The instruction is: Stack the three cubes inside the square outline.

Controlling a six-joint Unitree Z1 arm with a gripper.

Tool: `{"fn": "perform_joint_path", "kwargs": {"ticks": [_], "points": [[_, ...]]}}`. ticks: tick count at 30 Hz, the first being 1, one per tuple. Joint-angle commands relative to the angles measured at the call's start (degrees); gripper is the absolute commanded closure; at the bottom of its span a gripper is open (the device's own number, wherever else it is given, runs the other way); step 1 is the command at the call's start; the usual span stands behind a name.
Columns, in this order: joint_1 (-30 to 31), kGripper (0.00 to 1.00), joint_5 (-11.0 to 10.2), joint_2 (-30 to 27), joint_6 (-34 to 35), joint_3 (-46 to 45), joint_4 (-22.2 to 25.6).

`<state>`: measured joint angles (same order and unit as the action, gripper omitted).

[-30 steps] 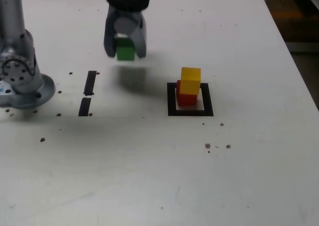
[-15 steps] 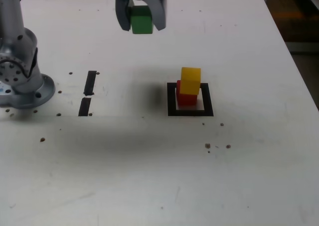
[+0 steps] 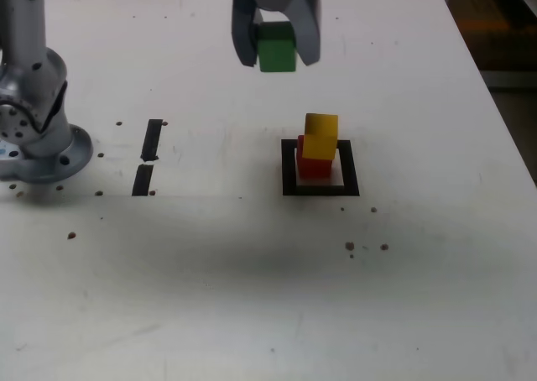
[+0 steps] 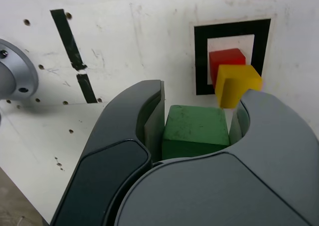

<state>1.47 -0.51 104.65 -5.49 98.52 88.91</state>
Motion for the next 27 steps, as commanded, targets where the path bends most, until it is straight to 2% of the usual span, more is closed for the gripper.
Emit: {"fn": "perform_joint_path", "kwargs": {"ticks": [1, 14, 27], "points": [[0.7, 0.86, 0.3, 0.9, 0.5, 0.7, 0.3], [3.4, 0.85, 0.7, 5.9, 3.1, 1.3, -1.7], [3.4, 0.84, 0.0, 8.8, 3.8, 0.9, -7.4]]}}
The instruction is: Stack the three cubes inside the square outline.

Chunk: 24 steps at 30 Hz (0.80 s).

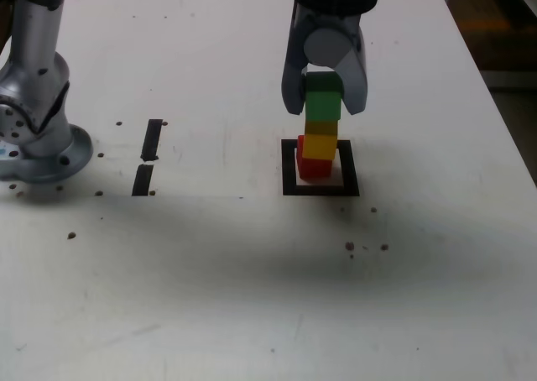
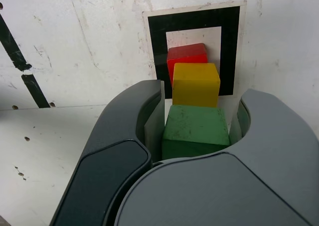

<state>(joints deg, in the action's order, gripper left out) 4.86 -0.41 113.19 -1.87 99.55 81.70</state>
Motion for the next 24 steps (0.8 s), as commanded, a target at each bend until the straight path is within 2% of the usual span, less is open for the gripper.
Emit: {"fn": "perform_joint_path", "kwargs": {"ticks": [1, 9, 15, 19, 24], "points": [[0.1, 0.84, -0.2, 0.3, 0.3, -0.3, -0.4], [-0.1, 0.83, -0.7, 0.3, 0.6, -1.9, -1.8], [-0.2, 0.76, -0.7, 0.4, 0.6, -2.7, -2.2], [-0.3, 0.63, -0.5, 0.4, 0.6, -3.3, -2.3], [-0.4, 0.42, -0.1, 0.5, 0.6, -3.6, -2.4]]}}
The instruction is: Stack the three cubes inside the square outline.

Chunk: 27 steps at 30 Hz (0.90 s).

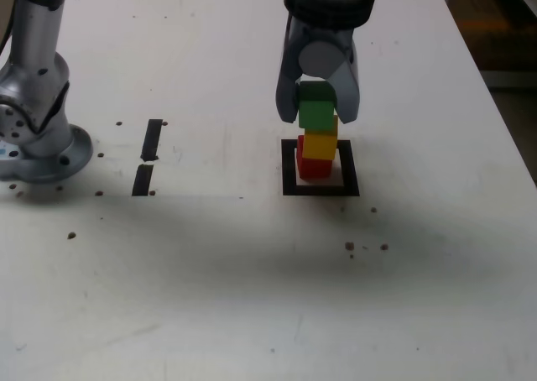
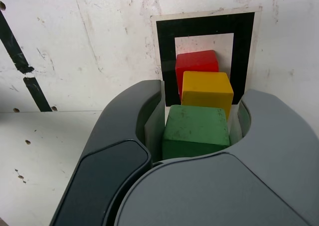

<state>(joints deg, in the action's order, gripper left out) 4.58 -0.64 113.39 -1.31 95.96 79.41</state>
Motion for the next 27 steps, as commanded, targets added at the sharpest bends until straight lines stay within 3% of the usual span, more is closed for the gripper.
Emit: {"fn": "perform_joint_path", "kwargs": {"ticks": [1, 10, 16, 22, 27], "points": [[-0.2, 0.39, 0.1, 0.3, 0.0, 0.0, -0.3], [-0.2, 0.33, -0.1, 0.8, -0.7, 0.1, -1.6], [-0.2, 0.18, -0.9, -0.3, -1.0, -0.3, -1.7], [-0.2, 0.05, -3.7, -4.7, -0.4, -0.7, -0.8], [-0.5, 0.01, -6.5, -9.5, 0.6, -2.1, 1.5]]}}
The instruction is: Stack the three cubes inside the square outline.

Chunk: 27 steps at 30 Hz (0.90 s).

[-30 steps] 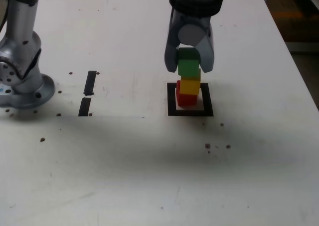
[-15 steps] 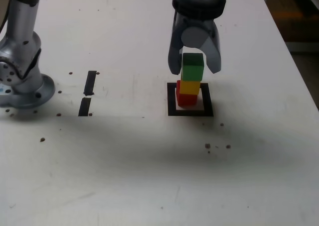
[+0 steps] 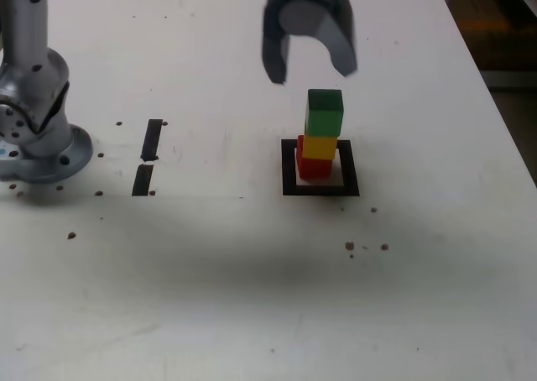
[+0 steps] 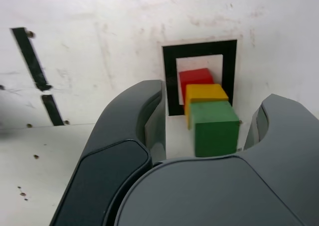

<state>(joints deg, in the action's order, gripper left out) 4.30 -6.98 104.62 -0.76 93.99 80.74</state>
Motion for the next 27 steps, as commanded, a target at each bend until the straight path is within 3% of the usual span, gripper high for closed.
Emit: {"fn": "perform_joint_path", "kwargs": {"ticks": [1, 17, 27], "points": [[-0.5, 0.01, -0.6, -1.9, 0.2, -0.9, 0.8], [-6.4, 0.01, -0.5, -12.0, -0.7, -18.0, 0.8], [-8.0, 0.01, 0.9, -11.4, -2.9, -27.2, -6.3]]}}
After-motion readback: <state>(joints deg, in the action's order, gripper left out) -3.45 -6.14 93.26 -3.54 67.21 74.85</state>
